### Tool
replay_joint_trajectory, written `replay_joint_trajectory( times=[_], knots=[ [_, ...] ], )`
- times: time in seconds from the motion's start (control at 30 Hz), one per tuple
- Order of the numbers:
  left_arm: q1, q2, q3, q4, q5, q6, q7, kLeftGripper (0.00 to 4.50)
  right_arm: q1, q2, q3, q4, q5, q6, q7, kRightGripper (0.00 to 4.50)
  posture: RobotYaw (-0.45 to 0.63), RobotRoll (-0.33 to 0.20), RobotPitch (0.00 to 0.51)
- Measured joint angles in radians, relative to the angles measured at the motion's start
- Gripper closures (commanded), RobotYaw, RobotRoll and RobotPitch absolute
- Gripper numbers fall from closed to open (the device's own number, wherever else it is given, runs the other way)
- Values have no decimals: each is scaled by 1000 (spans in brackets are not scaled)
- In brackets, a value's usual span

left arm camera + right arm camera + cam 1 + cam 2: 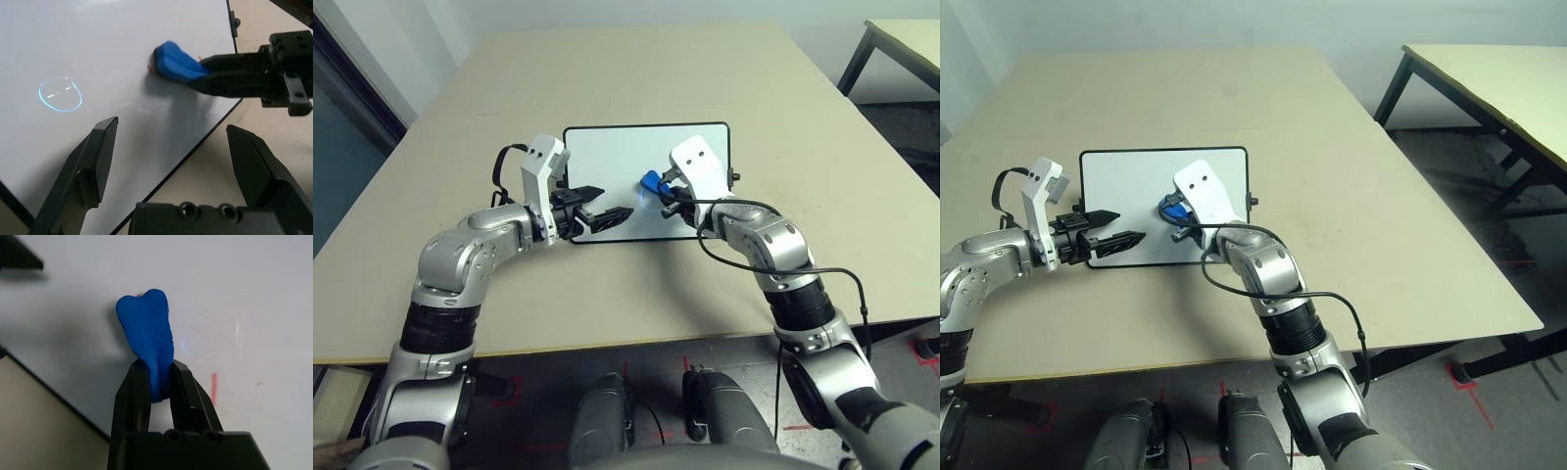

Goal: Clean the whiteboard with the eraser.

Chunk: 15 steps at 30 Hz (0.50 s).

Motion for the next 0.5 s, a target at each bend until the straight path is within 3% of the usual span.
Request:
replay_joint_trajectory(
  times=[0.23, 0.5],
  knots=[
    [4, 0, -1, 0, 0, 0, -4, 0, 14, -6, 44, -15, 5, 25, 25, 3933, -9, 0, 121],
    [11, -3, -3, -1, 0, -2, -9, 0, -76, 12, -33, 85, -5, -74, -15, 3934, -6, 0, 118]
  ],
)
